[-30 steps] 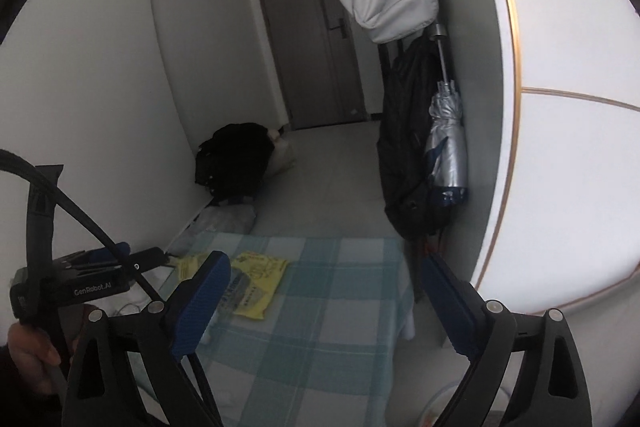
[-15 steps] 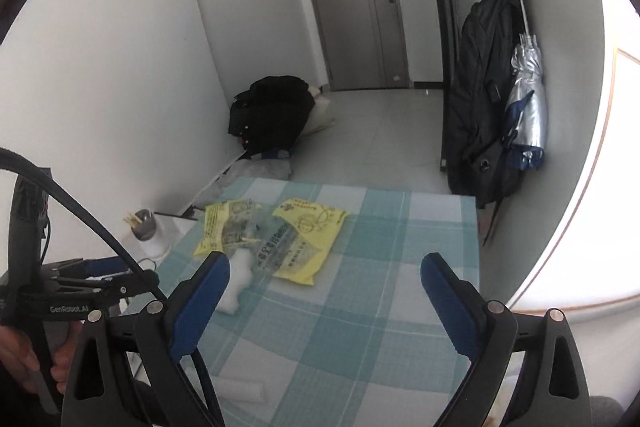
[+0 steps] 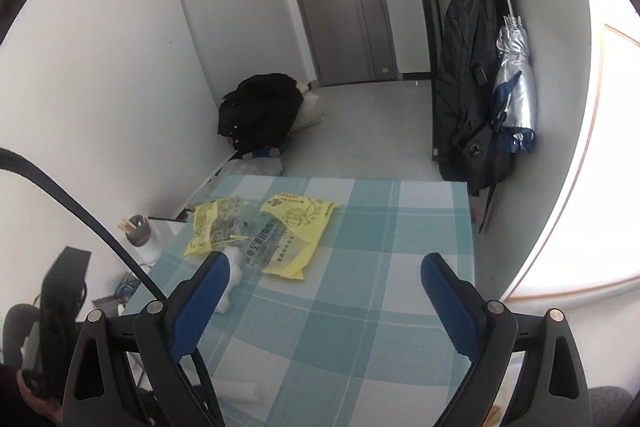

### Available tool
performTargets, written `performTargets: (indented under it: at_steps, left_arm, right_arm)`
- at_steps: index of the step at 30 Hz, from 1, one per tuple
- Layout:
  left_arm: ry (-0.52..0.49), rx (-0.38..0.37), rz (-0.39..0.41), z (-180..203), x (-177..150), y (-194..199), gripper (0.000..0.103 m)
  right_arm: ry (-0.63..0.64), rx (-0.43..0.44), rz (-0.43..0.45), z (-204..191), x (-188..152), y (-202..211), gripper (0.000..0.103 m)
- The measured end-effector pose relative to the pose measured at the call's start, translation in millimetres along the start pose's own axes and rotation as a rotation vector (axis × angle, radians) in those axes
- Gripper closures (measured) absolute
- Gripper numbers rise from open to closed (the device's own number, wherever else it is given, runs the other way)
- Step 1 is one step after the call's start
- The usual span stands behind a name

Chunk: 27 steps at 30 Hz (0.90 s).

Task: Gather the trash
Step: 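Lower the left tool toward the white foam strip on the table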

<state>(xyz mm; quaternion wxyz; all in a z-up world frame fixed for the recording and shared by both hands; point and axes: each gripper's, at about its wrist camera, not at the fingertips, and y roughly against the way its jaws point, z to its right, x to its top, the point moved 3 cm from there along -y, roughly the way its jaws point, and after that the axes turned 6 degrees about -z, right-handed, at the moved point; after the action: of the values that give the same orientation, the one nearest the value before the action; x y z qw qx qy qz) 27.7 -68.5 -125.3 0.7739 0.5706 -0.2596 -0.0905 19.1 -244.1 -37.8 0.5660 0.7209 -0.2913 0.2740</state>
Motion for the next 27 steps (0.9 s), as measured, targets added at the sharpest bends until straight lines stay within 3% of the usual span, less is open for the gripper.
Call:
performTargets:
  at_steps: [4, 6, 12, 19, 24, 27]
  left_arm:
    - [-0.033, 0.037, -0.045, 1.1, -2.4, -13.4, 0.019]
    - [-0.038, 0.073, -0.026, -1.6, -4.6, -12.5, 0.019]
    - [-0.154, 0.152, -0.051, 8.7, -17.6, -22.1, 0.019]
    - [-0.152, 0.153, -0.070, 9.6, -18.6, -19.0, 0.020]
    - [-0.177, 0.141, -0.055, 11.8, -17.4, -20.7, 0.030]
    - [-0.189, 0.131, -0.047, 12.4, -19.1, -16.0, 0.047]
  right_arm:
    - [-0.031, -0.024, 0.014, 9.7, 2.4, 4.2, 0.006]
    - [-0.064, -0.029, 0.021, 17.0, 3.8, 7.6, 0.006]
    - [-0.145, -0.025, 0.026, 33.3, 2.4, 18.3, 0.006]
    - [-0.178, -0.013, 0.052, 41.6, -0.7, 34.5, 0.006]
    - [-0.219, 0.009, 0.059, 50.3, -2.1, 41.2, 0.006]
    - [-0.240, 0.016, 0.063, 54.5, -3.4, 43.7, 0.006]
